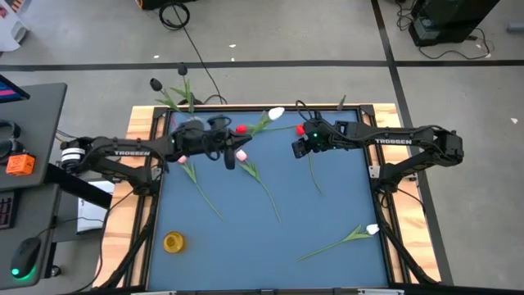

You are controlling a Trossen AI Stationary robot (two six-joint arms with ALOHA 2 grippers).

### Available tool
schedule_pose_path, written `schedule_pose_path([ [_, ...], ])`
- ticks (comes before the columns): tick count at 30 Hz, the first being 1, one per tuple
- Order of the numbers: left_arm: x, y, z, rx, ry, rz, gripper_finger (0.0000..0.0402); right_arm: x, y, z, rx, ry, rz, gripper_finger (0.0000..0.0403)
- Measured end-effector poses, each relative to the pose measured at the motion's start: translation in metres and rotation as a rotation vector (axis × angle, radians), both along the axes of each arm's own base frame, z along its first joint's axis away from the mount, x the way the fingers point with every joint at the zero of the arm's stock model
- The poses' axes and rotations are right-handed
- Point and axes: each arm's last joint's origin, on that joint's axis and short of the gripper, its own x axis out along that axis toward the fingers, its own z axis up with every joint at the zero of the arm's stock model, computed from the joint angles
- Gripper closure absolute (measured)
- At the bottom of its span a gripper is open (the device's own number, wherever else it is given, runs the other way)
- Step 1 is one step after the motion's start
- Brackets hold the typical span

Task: Sort flowers into vase by color
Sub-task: Put the top white tulip into the transparent vase

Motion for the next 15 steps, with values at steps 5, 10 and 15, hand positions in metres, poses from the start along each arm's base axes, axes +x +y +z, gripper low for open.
schedule_pose_path([
  [5,-0.005,-0.013,-0.003,0.058,-0.149,-0.055,0.0401,0.0,0.0,0.0,-0.001,0.006,0.044,0.0224],
  [10,-0.005,-0.024,-0.005,0.108,-0.161,-0.096,0.0401,-0.001,-0.003,0.0,0.009,0.004,0.057,0.0224],
  [15,-0.005,-0.027,-0.006,0.106,-0.146,-0.109,0.0401,-0.001,-0.004,0.0,0.009,0.003,0.053,0.0224],
])
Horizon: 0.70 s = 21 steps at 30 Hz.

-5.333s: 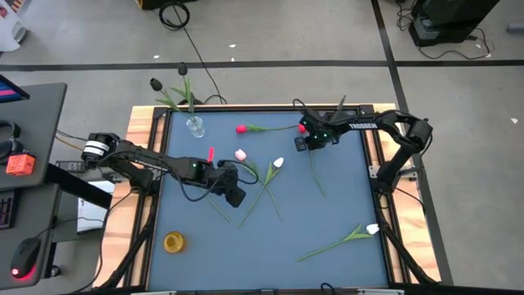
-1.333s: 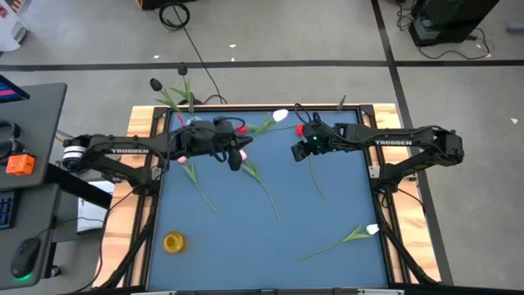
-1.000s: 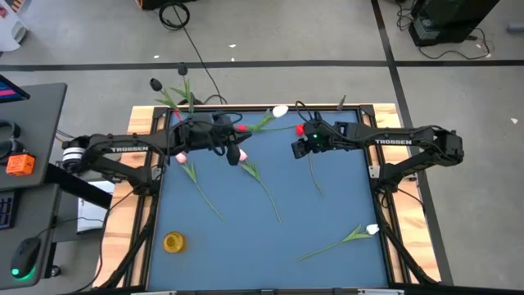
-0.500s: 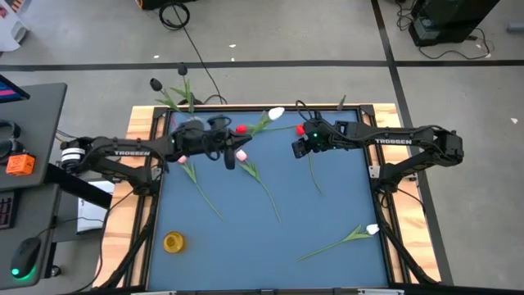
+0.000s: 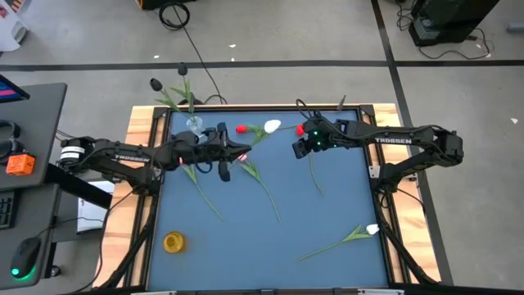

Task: Sort flowers into vase by color
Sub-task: Put the top white tulip into the transparent vase

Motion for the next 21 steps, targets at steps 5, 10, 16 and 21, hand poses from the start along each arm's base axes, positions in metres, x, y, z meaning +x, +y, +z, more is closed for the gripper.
schedule_pose_path([
  [5,-0.001,0.003,0.001,0.04,-0.003,0.02,0.0401,0.0,0.0,0.0,0.0,0.0,0.0,0.0224],
  [10,-0.003,0.012,0.006,0.051,-0.059,0.058,0.0397,0.0,0.001,0.0,0.017,-0.005,0.016,0.0224],
  [16,-0.008,0.022,0.02,0.082,-0.196,0.141,0.0395,0.003,0.008,0.0,0.005,-0.002,0.02,0.0224],
  [21,-0.034,0.041,0.018,0.194,-0.404,0.404,0.0394,0.008,0.019,0.002,-0.071,-0.012,-0.029,0.0224],
])
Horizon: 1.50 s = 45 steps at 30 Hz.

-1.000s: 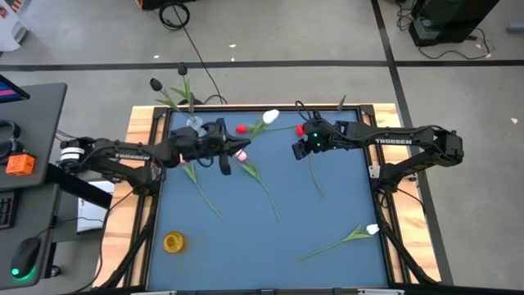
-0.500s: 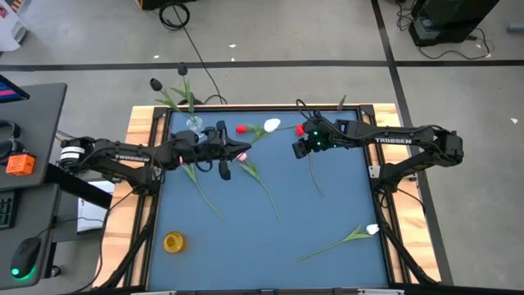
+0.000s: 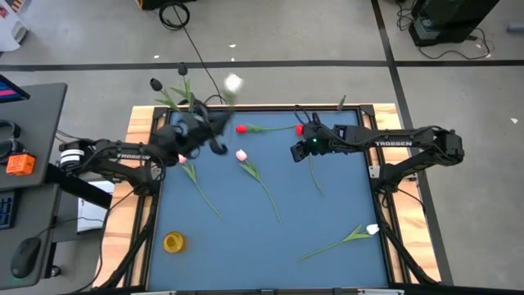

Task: Sort flowers into vase by color
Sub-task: Put the top white tulip into the transparent vase

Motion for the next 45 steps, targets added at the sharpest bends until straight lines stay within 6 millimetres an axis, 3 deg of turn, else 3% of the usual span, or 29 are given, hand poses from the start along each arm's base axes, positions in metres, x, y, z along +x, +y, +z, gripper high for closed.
schedule_pose_path([
  [5,-0.042,0.009,-0.038,-0.045,-0.119,0.069,0.0393,0.003,0.006,0.001,-0.035,-0.01,0.015,0.0224],
  [8,-0.061,0.009,-0.055,-0.044,-0.093,0.163,0.0394,0.003,0.008,0.001,-0.033,-0.015,0.003,0.0224],
  [13,-0.079,0.015,-0.056,-0.075,-0.109,0.429,0.0395,0.004,0.01,0.002,-0.022,-0.022,0.01,0.0224],
  [17,-0.087,0.026,-0.056,-0.058,-0.082,0.585,0.0394,0.004,0.008,0.002,-0.024,-0.027,0.003,0.0224],
  [26,-0.103,0.055,-0.064,-0.042,-0.015,0.608,0.0391,0.005,0.0,0.004,-0.039,-0.062,-0.029,0.0224],
  [30,-0.11,0.063,-0.066,-0.047,0.007,0.616,0.0391,0.007,0.0,0.007,-0.077,-0.073,0.037,0.0224],
  [45,-0.111,0.076,-0.078,-0.061,0.02,0.562,0.039,0.016,0.0,0.015,-0.14,-0.167,0.132,0.0239],
])
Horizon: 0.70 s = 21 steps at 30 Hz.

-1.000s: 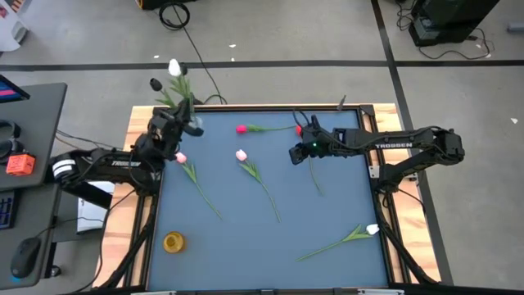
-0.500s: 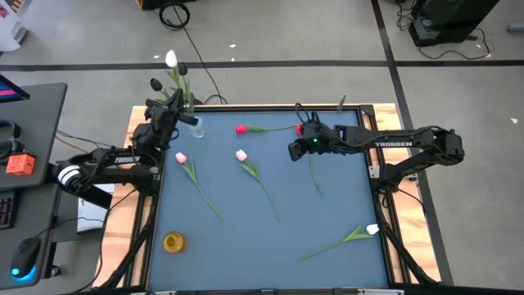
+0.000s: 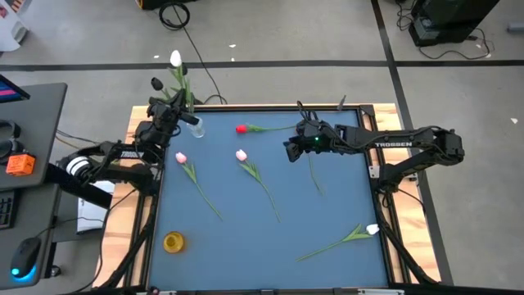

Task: Sort flowers into vase by color
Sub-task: Put the top white tulip into the transparent vase

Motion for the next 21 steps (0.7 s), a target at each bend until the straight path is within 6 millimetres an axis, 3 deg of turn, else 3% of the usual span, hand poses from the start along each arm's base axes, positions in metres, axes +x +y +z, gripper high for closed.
schedule_pose_path([
  [14,0.0004,0.0024,-0.0028,0.009,0.042,-0.029,0.039,0.0003,0.0,0.0004,-0.033,0.011,0.032,0.0239],
  [21,0.0041,0.0049,0.005,0.047,0.039,-0.074,0.039,0.0014,0.0001,0.0016,-0.038,-0.003,0.046,0.0239],
])
